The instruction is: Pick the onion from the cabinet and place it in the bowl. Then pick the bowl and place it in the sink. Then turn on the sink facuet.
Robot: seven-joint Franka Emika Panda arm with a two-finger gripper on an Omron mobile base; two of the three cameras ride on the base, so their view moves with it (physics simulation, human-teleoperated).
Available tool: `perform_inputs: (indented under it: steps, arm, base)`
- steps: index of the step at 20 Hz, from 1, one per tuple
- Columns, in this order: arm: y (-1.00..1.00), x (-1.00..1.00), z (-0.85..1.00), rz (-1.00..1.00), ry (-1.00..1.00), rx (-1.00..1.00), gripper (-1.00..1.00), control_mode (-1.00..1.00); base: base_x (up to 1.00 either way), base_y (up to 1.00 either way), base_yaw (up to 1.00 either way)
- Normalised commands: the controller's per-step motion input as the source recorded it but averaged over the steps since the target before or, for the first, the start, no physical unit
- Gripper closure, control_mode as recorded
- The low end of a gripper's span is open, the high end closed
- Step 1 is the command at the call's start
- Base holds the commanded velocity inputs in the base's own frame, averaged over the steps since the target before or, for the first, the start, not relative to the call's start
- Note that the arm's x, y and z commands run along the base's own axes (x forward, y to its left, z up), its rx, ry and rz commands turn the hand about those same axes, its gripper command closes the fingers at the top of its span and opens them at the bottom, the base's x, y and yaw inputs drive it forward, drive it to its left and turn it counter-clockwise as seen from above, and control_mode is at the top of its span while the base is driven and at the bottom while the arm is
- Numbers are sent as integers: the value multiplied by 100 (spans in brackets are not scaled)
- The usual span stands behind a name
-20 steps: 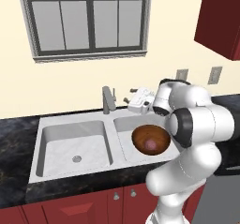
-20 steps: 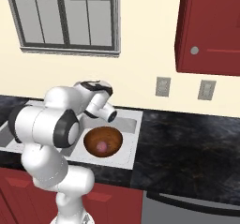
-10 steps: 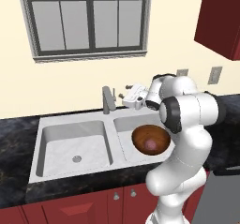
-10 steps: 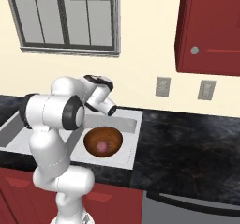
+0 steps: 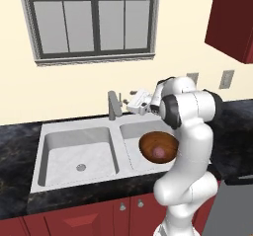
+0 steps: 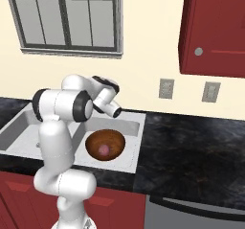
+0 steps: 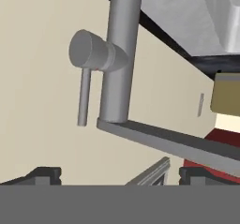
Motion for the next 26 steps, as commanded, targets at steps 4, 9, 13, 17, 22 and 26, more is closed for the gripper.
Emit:
perform_inputs:
  steps: [4, 9, 13, 17, 22, 26]
  arm:
    - [1, 28, -14, 0, 0, 0, -100, -100]
    - [5, 16, -1, 0, 0, 0, -100, -100]
    - [8, 14, 0, 0, 0, 0, -100, -100]
    - [16, 3, 0, 0, 0, 0, -100, -100]
    - [15, 14, -10, 0, 0, 0, -100, -100]
    - [11, 26, -17, 0, 0, 0, -100, -100]
  base:
    - [0, 0, 0]
    - [0, 0, 0]
    - [0, 0, 0]
    - [0, 0, 0]
    - [0, 0, 0]
    - [0, 0, 0]
